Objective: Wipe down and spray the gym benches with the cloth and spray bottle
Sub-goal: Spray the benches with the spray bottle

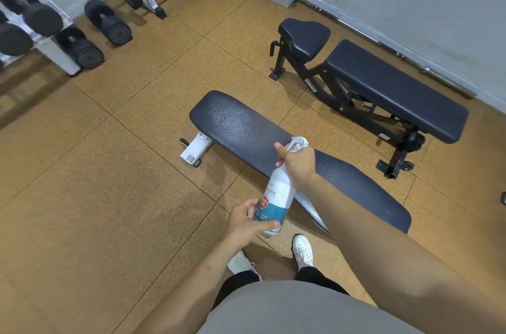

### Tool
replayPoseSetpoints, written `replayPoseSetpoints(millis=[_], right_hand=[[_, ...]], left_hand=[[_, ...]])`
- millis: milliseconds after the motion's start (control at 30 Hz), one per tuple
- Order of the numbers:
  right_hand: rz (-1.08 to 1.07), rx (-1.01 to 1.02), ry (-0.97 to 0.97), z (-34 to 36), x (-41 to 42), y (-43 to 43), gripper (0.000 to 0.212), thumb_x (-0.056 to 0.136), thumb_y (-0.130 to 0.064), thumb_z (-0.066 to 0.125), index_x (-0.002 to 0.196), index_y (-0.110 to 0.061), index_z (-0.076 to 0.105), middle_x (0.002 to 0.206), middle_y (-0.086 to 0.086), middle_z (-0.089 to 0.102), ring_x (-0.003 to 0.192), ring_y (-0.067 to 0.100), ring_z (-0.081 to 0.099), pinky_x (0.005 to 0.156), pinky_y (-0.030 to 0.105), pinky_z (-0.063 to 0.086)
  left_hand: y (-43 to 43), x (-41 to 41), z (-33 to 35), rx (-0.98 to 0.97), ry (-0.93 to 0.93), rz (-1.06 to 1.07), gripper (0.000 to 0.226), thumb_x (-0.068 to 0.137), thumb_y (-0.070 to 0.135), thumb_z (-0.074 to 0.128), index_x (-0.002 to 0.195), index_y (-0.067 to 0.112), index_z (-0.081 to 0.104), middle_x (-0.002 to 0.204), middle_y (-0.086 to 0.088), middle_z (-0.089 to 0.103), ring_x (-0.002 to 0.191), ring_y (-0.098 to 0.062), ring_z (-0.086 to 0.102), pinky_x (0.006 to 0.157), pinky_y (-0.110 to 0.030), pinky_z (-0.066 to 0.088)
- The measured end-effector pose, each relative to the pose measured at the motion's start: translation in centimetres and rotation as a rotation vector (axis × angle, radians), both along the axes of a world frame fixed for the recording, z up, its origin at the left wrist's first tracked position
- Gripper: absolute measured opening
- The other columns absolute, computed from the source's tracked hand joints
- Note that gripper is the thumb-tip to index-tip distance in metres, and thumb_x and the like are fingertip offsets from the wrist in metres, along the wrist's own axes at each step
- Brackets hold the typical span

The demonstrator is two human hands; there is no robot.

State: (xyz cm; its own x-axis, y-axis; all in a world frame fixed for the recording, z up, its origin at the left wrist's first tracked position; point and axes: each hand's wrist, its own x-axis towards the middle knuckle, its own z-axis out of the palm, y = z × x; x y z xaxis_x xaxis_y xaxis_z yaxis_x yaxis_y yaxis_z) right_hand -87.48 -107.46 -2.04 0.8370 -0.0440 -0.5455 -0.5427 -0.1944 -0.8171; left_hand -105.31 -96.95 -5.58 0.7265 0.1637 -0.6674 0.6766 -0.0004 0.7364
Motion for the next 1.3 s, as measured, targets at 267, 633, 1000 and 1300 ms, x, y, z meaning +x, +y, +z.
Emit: replayPoseSetpoints(millis=[267, 633, 1000, 1300], right_hand=[[-0.068, 0.150, 0.077, -1.8, -2.0, -4.4, 0.024, 0.085, -0.009, 0.081, 0.096, -0.011, 0.060, 0.079, 0.008, 0.065, 0.052, 0.022, 0.064, 0.062, 0.039, 0.055], [-0.504, 0.040, 0.171, -3.5, -7.1, -22.7, 0.022, 0.090, -0.022, 0.078, 0.092, -0.009, 0.061, 0.070, 0.008, 0.065, 0.043, 0.011, 0.062, 0.048, 0.024, 0.051], [-0.819, 0.092, 0.235, -3.9, -12.6, -39.7, 0.022, 0.090, -0.025, 0.078, 0.088, -0.009, 0.063, 0.072, 0.007, 0.069, 0.059, 0.025, 0.066, 0.073, 0.049, 0.058], [-1.093, 0.145, 0.240, -4.5, -15.7, -44.9, 0.025, 0.093, -0.023, 0.074, 0.087, -0.007, 0.055, 0.077, 0.016, 0.062, 0.046, 0.021, 0.057, 0.057, 0.038, 0.054]], left_hand=[[-2.0, -1.0, 0.2, -0.074, 0.083, -0.093, 0.060, 0.064, 0.014, 0.096, 0.117, 0.023, 0.068, 0.108, 0.002, 0.078, 0.089, -0.013, 0.078, 0.082, -0.040, 0.065], [-15.2, 0.3, 0.7, -0.107, 0.177, -0.450, 0.062, 0.071, 0.009, 0.092, 0.127, 0.018, 0.067, 0.115, 0.007, 0.074, 0.094, -0.009, 0.076, 0.076, -0.038, 0.066], [-29.3, 1.2, 0.4, -0.126, 0.188, -0.777, 0.057, 0.073, 0.004, 0.091, 0.121, 0.021, 0.064, 0.118, 0.004, 0.072, 0.094, -0.015, 0.077, 0.082, -0.044, 0.065], [-34.9, 0.8, 0.4, -0.071, 0.151, -0.901, 0.051, 0.078, -0.002, 0.083, 0.123, 0.016, 0.066, 0.097, 0.028, 0.052, 0.072, 0.016, 0.063, 0.056, -0.002, 0.048]])
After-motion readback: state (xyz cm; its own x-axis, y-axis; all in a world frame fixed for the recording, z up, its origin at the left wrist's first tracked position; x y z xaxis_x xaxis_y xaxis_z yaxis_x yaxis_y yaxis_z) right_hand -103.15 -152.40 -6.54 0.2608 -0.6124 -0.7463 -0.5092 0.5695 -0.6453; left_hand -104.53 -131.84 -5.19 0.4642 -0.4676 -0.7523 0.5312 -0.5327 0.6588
